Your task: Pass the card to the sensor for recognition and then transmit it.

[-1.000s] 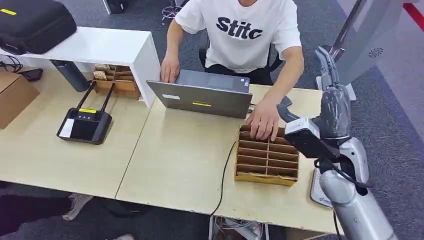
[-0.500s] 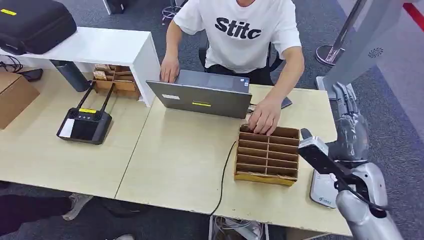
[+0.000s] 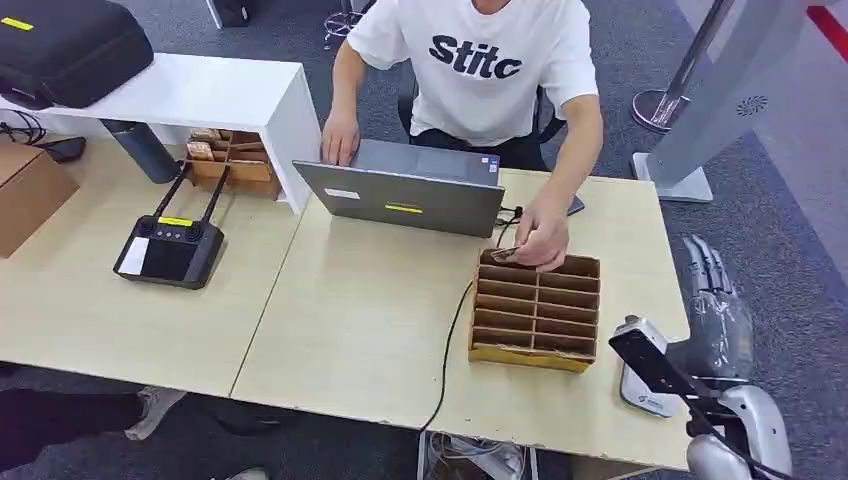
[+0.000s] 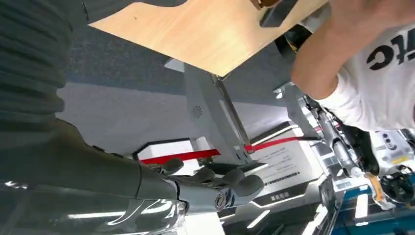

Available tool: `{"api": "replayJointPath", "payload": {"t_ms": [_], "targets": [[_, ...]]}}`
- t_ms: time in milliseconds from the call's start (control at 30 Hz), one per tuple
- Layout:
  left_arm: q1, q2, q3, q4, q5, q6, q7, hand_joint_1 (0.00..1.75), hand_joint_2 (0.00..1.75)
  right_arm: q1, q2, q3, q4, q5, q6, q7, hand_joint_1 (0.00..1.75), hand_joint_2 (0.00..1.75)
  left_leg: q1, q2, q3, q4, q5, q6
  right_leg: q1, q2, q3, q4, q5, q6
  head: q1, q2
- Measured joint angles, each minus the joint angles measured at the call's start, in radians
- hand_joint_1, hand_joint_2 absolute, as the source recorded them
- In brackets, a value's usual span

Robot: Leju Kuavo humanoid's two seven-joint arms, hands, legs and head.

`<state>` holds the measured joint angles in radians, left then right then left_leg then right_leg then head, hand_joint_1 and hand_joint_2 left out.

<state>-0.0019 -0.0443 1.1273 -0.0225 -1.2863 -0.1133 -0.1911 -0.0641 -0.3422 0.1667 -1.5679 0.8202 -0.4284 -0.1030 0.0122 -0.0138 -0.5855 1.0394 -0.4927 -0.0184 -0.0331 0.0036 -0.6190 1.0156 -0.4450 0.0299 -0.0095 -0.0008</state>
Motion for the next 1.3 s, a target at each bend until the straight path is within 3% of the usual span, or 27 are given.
{"api": "replayJointPath", "payload": {"t_ms": [300, 700, 1300], "targets": [[0.0, -0.004, 0.0, 0.0, 0.016, -0.001, 0.0, 0.0, 1.75, 0.041, -0.003, -0.037, -0.006, 0.057, -0.005, 0.033, 0.0, 1.75, 0.0, 0.0, 0.0, 0.0, 0.0, 0.0, 0.0, 0.0, 0.0, 0.0, 0.0, 0.0, 0.0, 0.0], [0.013, -0.01, 0.0, 0.0, 0.039, 0.0, 0.003, 0.0, 1.75, 0.184, -0.016, -0.12, -0.055, 0.061, -0.018, 0.061, 0.0, 1.75, 0.0, 0.0, 0.0, 0.0, -0.002, 0.001, 0.0, 0.0, 0.0, 0.0, -0.002, 0.001, 0.0, 0.0], [0.013, -0.014, 0.0, 0.0, 0.042, 0.0, 0.003, 0.0, 1.75, 0.198, -0.016, -0.132, -0.066, 0.061, -0.017, 0.062, 0.0, 1.75, 0.0, 0.001, 0.001, 0.0, -0.002, 0.001, 0.0, 0.0, 0.001, 0.0, -0.002, 0.001, 0.0, 0.0]]}}
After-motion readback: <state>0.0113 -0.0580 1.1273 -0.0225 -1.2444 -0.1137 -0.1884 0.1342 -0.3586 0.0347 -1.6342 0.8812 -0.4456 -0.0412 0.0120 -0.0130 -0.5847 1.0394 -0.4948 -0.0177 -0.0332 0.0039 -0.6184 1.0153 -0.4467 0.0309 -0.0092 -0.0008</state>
